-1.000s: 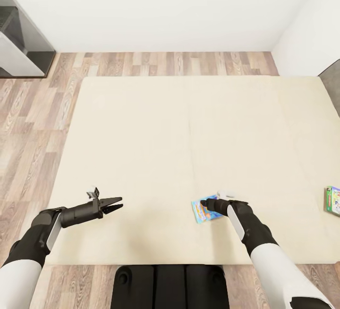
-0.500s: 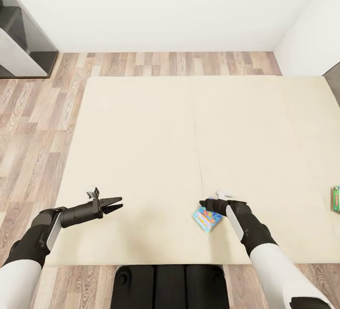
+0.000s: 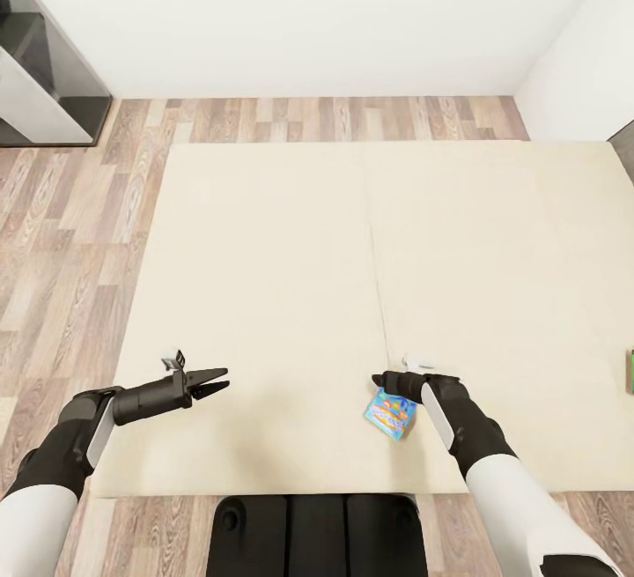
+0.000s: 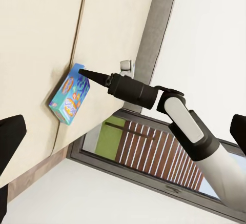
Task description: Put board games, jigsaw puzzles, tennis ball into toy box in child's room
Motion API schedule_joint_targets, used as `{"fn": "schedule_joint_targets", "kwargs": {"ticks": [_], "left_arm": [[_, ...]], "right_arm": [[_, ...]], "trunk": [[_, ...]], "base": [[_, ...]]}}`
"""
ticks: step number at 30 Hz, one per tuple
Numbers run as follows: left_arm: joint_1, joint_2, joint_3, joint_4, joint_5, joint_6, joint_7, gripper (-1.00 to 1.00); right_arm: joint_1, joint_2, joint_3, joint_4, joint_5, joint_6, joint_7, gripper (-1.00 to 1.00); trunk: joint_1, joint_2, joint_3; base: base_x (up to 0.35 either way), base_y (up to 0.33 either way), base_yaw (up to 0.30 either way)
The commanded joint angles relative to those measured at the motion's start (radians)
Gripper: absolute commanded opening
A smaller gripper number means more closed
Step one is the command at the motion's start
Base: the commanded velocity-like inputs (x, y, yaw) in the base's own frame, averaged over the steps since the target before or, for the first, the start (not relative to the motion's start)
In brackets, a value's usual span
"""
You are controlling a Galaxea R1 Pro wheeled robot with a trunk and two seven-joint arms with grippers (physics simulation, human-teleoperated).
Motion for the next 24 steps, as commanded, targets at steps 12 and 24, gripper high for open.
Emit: {"fn": "schedule_joint_targets", "kwargs": {"ticks": [12, 24], "left_arm": [[0.0, 0.0, 0.0, 0.0, 0.001, 0.01, -0.003, 1.0], [0.0, 0.0, 0.0, 0.0, 0.001, 0.01, -0.003, 1.0]], "right_arm": [[-0.002, -0.005, -0.006, 0.004, -0.006, 0.015, -0.005, 1.0], [-0.004, -0.013, -0.007, 0.004, -0.004, 0.08, -0.008, 1.0]], "trunk": [[0.001, -0.001, -0.001], [0.001, -0.001, -0.001]], "base": [[0.0, 0.003, 0.0], [0.0, 0.0, 0.0]]}}
